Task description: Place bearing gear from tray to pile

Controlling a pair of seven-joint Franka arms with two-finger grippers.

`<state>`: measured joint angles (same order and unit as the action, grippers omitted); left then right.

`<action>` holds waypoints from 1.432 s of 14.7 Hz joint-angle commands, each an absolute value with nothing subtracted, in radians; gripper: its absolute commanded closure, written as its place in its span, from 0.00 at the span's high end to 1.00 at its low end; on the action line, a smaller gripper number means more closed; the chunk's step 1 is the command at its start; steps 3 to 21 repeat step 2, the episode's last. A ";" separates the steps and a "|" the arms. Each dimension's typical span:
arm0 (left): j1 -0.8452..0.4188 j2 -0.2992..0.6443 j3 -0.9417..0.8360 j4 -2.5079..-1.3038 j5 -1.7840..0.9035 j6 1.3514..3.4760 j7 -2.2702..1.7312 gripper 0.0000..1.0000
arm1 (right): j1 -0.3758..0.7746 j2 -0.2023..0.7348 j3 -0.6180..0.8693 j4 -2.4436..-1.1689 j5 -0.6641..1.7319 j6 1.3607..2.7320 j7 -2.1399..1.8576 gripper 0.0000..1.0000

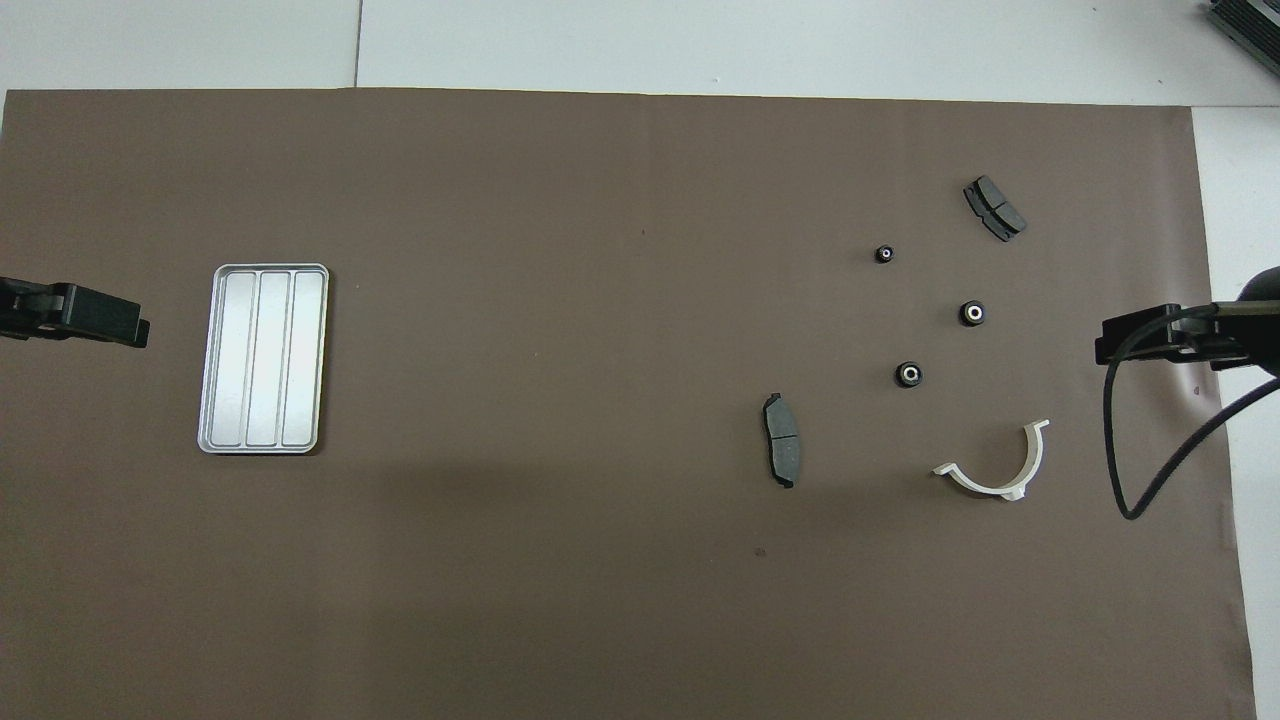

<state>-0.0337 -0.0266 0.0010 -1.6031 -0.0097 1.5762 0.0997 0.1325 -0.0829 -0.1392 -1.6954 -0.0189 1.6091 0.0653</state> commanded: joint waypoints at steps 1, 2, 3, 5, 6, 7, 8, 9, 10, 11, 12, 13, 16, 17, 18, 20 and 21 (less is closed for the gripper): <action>-0.028 -0.031 -0.002 -1.606 0.003 1.565 0.103 1.00 | 0.127 -0.089 -0.140 -1.693 -0.028 1.597 0.046 1.00; -0.028 -0.031 -0.002 -1.606 0.003 1.565 0.103 1.00 | 0.126 -0.089 -0.140 -1.694 -0.028 1.597 0.045 1.00; -0.028 -0.031 -0.002 -1.606 0.003 1.565 0.103 1.00 | 0.126 -0.089 -0.140 -1.694 -0.028 1.597 0.045 1.00; -0.028 -0.031 -0.002 -1.606 0.003 1.565 0.103 1.00 | 0.126 -0.089 -0.140 -1.694 -0.028 1.597 0.045 1.00; -0.028 -0.031 -0.002 -1.606 0.003 1.565 0.103 1.00 | 0.126 -0.089 -0.140 -1.694 -0.028 1.597 0.045 1.00; -0.028 -0.031 -0.002 -1.606 0.003 1.565 0.103 1.00 | 0.126 -0.089 -0.140 -1.694 -0.028 1.597 0.045 1.00; -0.028 -0.031 -0.002 -1.606 0.003 1.565 0.103 1.00 | 0.126 -0.089 -0.140 -1.694 -0.028 1.597 0.045 1.00; -0.028 -0.031 -0.002 -1.606 0.003 1.565 0.103 1.00 | 0.126 -0.089 -0.140 -1.694 -0.028 1.597 0.045 1.00; -0.028 -0.031 -0.002 -1.606 0.003 1.565 0.103 1.00 | 0.126 -0.089 -0.140 -1.694 -0.028 1.597 0.045 1.00; -0.028 -0.031 -0.002 -1.606 0.003 1.565 0.103 1.00 | 0.126 -0.089 -0.140 -1.694 -0.028 1.597 0.045 1.00; -0.028 -0.031 -0.002 -1.606 0.003 1.565 0.103 1.00 | 0.126 -0.089 -0.140 -1.694 -0.028 1.597 0.045 1.00; -0.028 -0.031 -0.002 -1.606 0.003 1.565 0.103 1.00 | 0.126 -0.089 -0.140 -1.694 -0.028 1.597 0.045 1.00; -0.028 -0.031 -0.002 -1.606 0.003 1.565 0.103 1.00 | 0.126 -0.089 -0.140 -1.694 -0.028 1.597 0.045 1.00; -0.028 -0.031 -0.002 -1.606 0.003 1.565 0.103 1.00 | 0.126 -0.089 -0.140 -1.694 -0.028 1.597 0.045 1.00; -0.028 -0.031 -0.002 -1.606 0.003 1.565 0.103 1.00 | 0.126 -0.089 -0.140 -1.694 -0.028 1.597 0.045 1.00; -0.028 -0.031 -0.002 -1.606 0.003 1.565 0.103 1.00 | 0.126 -0.089 -0.140 -1.694 -0.028 1.597 0.045 1.00; -0.028 -0.031 -0.002 -1.606 0.003 1.565 0.103 1.00 | 0.126 -0.089 -0.140 -1.694 -0.028 1.597 0.045 1.00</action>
